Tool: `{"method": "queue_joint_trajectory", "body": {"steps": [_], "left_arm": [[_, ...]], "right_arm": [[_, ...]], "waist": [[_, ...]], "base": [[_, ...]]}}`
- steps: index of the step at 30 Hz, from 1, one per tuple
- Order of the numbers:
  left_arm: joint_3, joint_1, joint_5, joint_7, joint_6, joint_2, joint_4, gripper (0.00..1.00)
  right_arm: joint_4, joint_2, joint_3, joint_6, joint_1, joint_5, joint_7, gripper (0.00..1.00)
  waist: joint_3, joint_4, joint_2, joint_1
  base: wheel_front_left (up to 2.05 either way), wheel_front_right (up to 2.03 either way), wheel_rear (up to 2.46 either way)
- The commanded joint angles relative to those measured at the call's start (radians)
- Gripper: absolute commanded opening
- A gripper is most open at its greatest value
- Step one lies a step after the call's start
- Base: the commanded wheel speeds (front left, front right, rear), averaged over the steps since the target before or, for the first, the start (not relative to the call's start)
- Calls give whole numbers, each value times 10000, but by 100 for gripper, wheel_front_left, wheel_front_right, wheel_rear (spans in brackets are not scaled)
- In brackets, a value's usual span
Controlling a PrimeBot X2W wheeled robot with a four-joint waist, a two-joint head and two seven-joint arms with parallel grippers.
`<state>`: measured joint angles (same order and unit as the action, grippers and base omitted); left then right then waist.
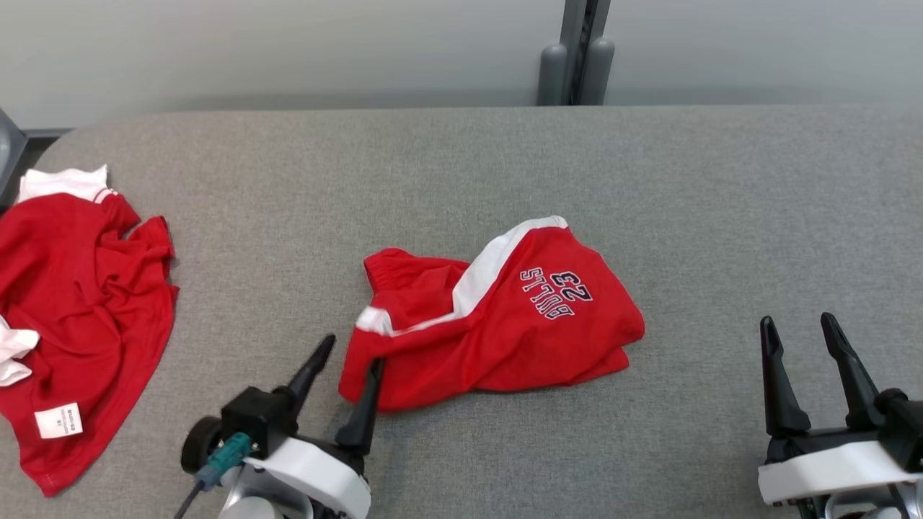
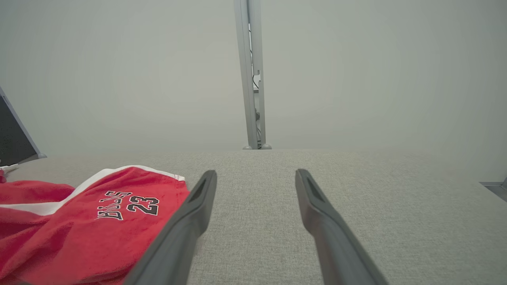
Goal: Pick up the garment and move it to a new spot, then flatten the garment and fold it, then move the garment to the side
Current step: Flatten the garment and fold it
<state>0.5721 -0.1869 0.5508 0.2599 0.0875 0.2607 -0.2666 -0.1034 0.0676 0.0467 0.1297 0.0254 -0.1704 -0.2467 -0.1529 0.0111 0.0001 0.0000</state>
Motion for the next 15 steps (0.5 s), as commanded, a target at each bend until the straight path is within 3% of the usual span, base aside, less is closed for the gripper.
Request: {"method": "queue_joint_trajectory", "body": {"steps": [1, 8, 15], "left_arm": [[-269, 160, -130, 52, 152, 5, 242, 100], [-1475, 500, -708, 59, 690, 129, 1344, 100], [-2206, 920, -883, 62, 1160, 707, 1544, 100]], "right_arm": [[59, 31, 15, 20, -169, 39, 26, 100], [156, 10, 94, 20, -421, 148, 189, 100], [218, -12, 109, 20, -692, 203, 280, 100]], "waist": [[204, -22, -1, 0], [691, 6, -1, 0], [1082, 19, -1, 0]], "base": [[0, 0, 0], [0, 0, 0], [0, 0, 0]]}}
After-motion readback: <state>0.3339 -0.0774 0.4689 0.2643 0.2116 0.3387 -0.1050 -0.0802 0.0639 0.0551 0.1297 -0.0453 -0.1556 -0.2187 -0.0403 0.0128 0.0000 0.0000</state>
